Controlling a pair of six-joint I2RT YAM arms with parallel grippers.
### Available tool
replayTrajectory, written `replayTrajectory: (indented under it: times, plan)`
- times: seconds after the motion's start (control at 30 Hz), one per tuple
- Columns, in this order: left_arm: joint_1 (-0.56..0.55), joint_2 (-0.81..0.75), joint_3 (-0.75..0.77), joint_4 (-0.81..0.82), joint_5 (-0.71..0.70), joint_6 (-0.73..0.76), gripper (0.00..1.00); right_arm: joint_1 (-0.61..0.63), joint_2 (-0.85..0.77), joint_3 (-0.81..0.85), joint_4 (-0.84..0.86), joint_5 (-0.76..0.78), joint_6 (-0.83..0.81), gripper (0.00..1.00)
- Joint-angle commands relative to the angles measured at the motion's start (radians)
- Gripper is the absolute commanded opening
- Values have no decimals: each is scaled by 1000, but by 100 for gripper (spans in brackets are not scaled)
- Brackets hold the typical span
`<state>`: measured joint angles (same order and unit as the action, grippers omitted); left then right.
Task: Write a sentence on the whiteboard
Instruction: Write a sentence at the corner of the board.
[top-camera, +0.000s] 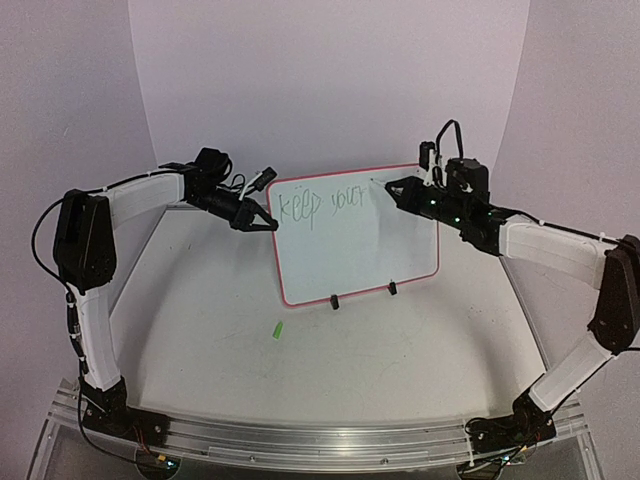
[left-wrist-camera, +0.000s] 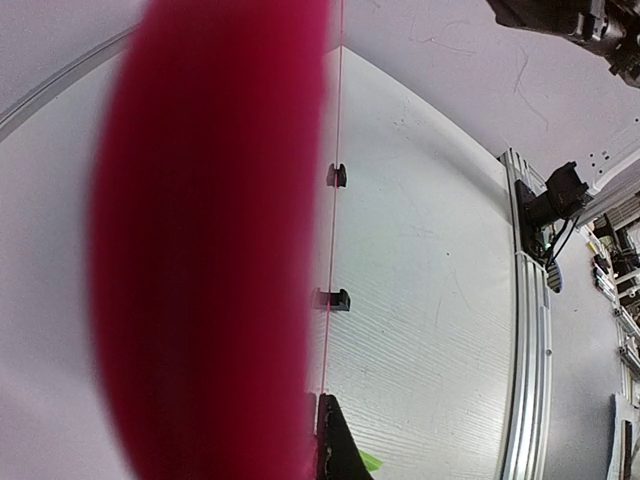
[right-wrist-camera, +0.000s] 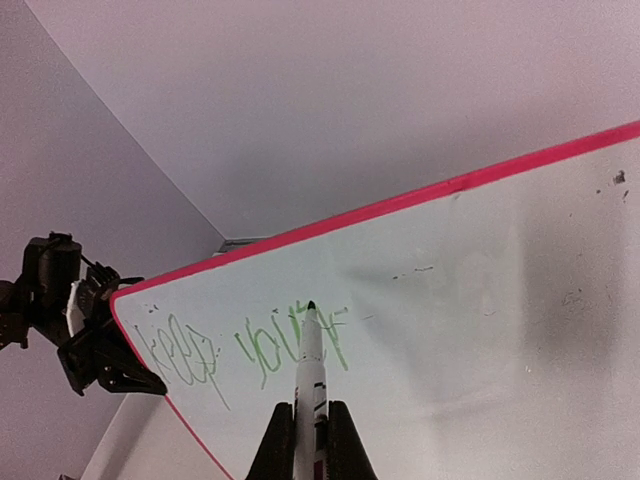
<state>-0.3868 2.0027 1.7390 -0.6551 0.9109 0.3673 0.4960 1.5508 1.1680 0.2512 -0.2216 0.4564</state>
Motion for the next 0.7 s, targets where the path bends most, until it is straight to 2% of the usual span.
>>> replayTrajectory:
  times: [0.0, 0.23, 0.43, 0.67]
  plan:
    - [-15, -38, 1, -11, -60, 46, 0, -28, -95, -31, -21, -70, -36, 0]
    - [-16, -30, 20, -21, -59, 45, 0, -128, -131, -71, -27, -279, -49, 0]
    - [-17, -36, 15, -29, -64, 54, 0, -191, -88, -58, -16, -467, -80, 0]
    - [-17, -40, 6, -29, -64, 56, 0, -221, 3, 4, 17, -483, -70, 0]
